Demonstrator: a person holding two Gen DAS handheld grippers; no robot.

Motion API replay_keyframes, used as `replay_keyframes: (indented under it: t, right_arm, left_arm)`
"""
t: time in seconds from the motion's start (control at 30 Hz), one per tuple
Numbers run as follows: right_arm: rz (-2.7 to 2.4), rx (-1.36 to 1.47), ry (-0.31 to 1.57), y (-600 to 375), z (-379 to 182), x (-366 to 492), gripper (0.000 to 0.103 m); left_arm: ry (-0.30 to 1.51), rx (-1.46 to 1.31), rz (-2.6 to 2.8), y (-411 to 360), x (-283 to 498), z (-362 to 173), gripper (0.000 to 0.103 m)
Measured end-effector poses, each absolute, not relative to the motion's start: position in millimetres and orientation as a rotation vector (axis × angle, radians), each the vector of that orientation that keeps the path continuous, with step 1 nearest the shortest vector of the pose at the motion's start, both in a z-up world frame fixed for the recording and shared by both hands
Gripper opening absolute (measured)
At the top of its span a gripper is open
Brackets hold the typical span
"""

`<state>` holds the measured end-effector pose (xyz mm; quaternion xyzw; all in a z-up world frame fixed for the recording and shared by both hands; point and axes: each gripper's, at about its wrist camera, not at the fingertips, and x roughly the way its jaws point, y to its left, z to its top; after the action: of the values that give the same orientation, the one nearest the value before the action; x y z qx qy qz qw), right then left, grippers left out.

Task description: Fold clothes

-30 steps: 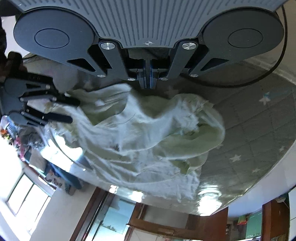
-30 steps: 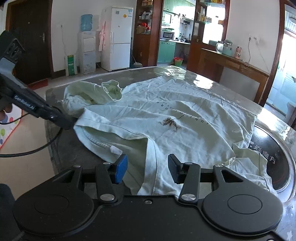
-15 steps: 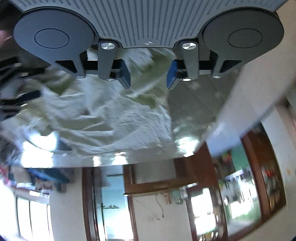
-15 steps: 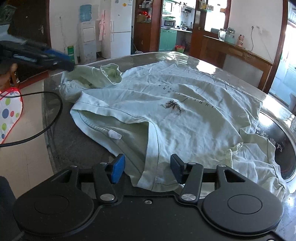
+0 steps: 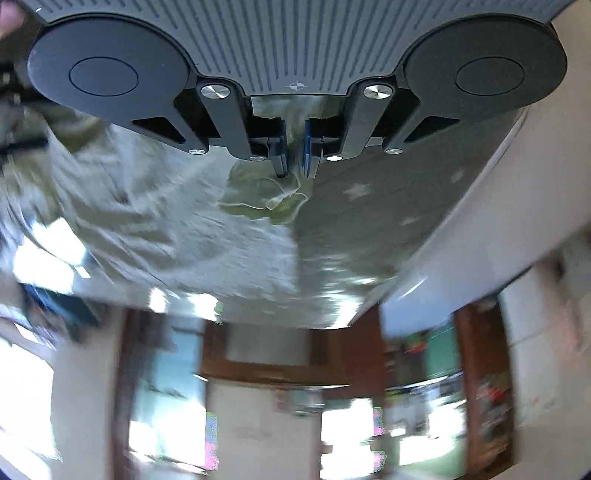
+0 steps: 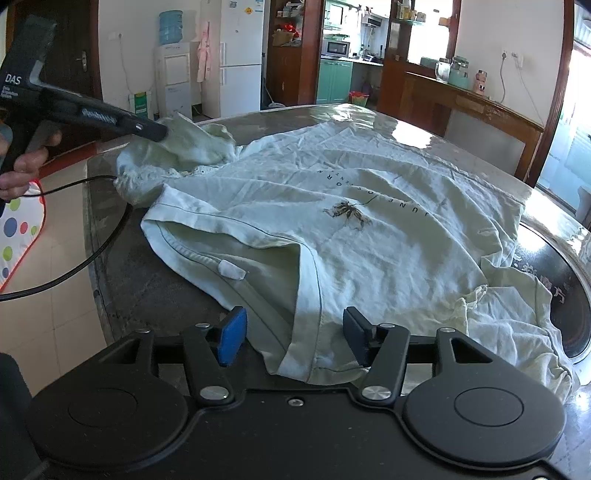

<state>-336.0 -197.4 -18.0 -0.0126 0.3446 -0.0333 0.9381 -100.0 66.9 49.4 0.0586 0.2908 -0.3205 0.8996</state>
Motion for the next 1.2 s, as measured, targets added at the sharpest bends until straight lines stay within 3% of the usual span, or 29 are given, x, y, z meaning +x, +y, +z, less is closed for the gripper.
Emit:
replay_keyframes:
  t: [0.4,0.6,0.67,0.87,1.2]
  right_arm:
    - [-0.062,-0.031,0.704,-197.5,-17.5,-332.7,0.063]
    - [-0.059,-0.034,0.704,-197.3,-16.9,-330.7,0.063]
    - [-0.054,-0.035,0.705,-192.7,-17.0,-329.8,0.063]
    - [-0.052,-0.034,0.701,-191.2,-17.5,-328.2,0.064]
    - [-0.05,-0.019,0.703,-194.3,-19.3,-327.2,0.065]
  left_arm:
    - [0.772,-0.09,-0.5,129.6,-75.9,26.5,0.009]
    - [0.614,-0.049,-0.742,100.3,-105.1,63.5,0.014]
    - [0.64,-0.036,-0.809,81.5,-103.1,62.6,0.019]
    - [0.7,0.047,-0.877,30.2,-90.4,47.6,0.023]
    - [0.777,0.008,-0.698,23.6,-29.2,7.8,0.022]
